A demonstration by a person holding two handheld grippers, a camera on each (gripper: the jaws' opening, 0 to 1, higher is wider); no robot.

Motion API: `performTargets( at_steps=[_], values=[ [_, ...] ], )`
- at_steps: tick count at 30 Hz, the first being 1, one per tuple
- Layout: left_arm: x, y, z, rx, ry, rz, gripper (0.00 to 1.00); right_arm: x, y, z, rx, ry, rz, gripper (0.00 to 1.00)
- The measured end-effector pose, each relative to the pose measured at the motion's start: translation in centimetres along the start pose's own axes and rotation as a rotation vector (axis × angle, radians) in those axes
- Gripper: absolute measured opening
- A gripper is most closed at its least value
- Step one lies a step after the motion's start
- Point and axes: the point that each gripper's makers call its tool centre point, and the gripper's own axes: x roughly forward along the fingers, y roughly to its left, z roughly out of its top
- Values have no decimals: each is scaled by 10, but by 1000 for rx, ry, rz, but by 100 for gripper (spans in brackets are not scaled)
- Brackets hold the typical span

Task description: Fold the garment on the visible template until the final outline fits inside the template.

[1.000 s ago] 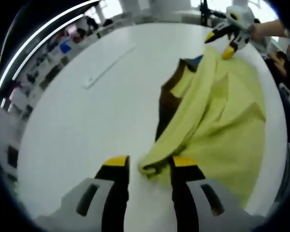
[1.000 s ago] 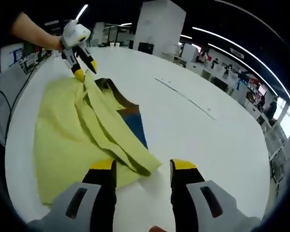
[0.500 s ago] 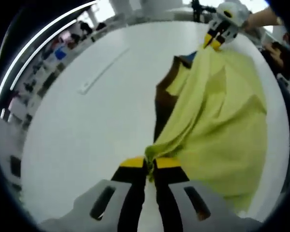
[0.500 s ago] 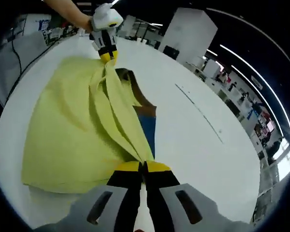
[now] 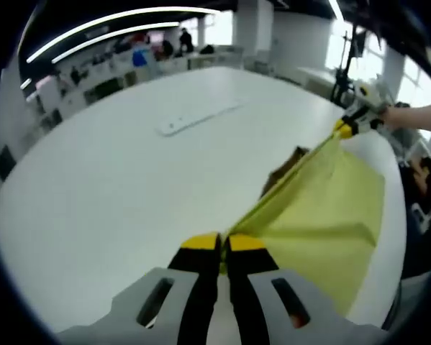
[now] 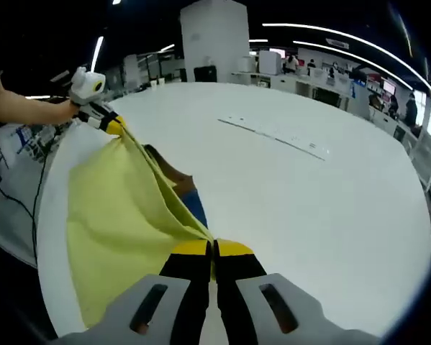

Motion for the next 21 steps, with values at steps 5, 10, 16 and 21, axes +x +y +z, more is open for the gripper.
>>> performTargets(
  at_steps=[5, 10, 16, 21],
  values=[
    [4, 2, 5, -83, -11, 4, 0, 6, -8, -1, 122, 44, 25, 2],
    [7, 12, 7, -183, -31, 11, 0, 10, -13, -5, 271, 129, 114, 3],
    [17, 18, 4, -269, -21, 23, 0, 14, -25, -7, 313, 200, 153, 3],
    [28, 22, 1, -316, 0, 29, 0, 20, -35, -10, 312, 233, 157, 3]
  ],
)
